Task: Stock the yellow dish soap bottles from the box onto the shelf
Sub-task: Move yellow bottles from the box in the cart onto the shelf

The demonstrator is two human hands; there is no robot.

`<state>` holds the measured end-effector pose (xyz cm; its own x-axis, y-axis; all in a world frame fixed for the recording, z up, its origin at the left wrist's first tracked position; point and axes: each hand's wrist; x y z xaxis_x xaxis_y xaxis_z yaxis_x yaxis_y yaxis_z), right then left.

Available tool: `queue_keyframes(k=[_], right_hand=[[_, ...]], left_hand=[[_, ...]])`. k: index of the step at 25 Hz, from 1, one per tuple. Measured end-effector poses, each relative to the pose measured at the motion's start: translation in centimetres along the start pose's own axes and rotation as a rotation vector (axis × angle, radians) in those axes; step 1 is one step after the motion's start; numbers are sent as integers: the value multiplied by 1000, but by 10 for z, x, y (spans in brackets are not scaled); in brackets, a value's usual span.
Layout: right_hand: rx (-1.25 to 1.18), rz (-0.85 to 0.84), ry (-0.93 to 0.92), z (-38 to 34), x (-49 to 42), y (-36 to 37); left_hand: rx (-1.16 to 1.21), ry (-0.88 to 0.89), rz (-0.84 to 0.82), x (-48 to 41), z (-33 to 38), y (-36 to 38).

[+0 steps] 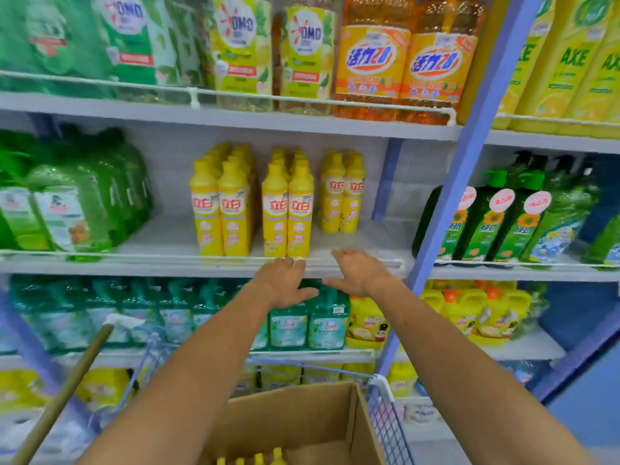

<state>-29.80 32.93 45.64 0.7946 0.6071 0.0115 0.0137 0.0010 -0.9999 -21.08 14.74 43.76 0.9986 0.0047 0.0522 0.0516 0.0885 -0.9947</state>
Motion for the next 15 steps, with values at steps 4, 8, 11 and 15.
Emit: queue_keyframes(k=[4,8,11,15], right_hand=[[3,-34,-116,-95,31,16],[5,-45,-225,-168,47,48],[12,-52,-240,-196,59,85],[4,-229,-226,-192,79,148]], left_hand=[[-29,-126,-63,90,-55,11],[-43,-222,-56,151,-90,27],[3,-262,-85,174,-102,60],[68,-257,-224,183,-97,138]])
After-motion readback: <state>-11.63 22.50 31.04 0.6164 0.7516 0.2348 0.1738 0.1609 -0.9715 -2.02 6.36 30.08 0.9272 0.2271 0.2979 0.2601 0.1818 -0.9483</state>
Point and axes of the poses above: each hand's wrist, its own x-axis away from the middle knuckle, its own y-axis out of the palm, z = x × y
